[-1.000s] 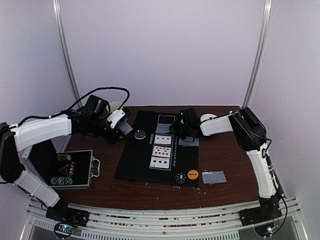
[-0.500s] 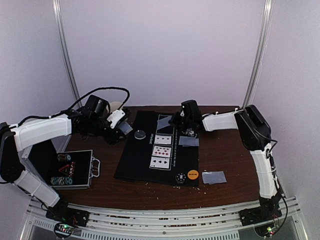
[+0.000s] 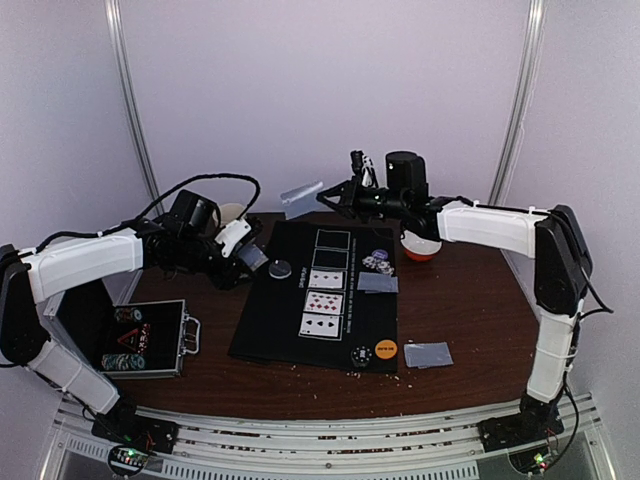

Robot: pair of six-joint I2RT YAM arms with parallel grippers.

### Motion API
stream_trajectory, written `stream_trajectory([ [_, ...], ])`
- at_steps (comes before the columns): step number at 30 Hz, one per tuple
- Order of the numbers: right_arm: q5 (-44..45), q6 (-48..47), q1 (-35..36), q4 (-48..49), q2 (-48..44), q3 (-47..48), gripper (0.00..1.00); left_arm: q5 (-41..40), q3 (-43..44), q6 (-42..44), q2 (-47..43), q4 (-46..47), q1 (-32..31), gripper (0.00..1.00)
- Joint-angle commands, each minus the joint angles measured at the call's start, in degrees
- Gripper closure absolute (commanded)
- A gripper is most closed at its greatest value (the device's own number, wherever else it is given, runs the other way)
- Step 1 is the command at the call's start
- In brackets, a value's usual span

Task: Distribute texas hold em gaming equipment
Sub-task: Place the face-down deck piles in the corner of the board.

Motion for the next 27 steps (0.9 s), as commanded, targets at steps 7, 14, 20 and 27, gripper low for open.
stream_trajectory([
  [7,-11.6,3.1,5.5,0.9,5.1,4.9,1.0,3.3,1.2,1.0,-1.0,2.2,-0.2,0.56],
  [14,-13.4,-0.6,7.0,-5.9,6.6,8.1,1.0,3.4,1.1,1.1,-1.2,2.1,-0.1,0.56],
  [20,-12.1,-5.5,7.2,-12.8,7.6,11.4,1.0,3.8,1.2,1.2,-1.3,2.1,-0.2,0.56],
  [27,-11.0,-14.6,7.4,-22.2,7.3,14.1,1.0,4.3,1.2,1.1,-1.3,2.1,-0.2,0.56],
])
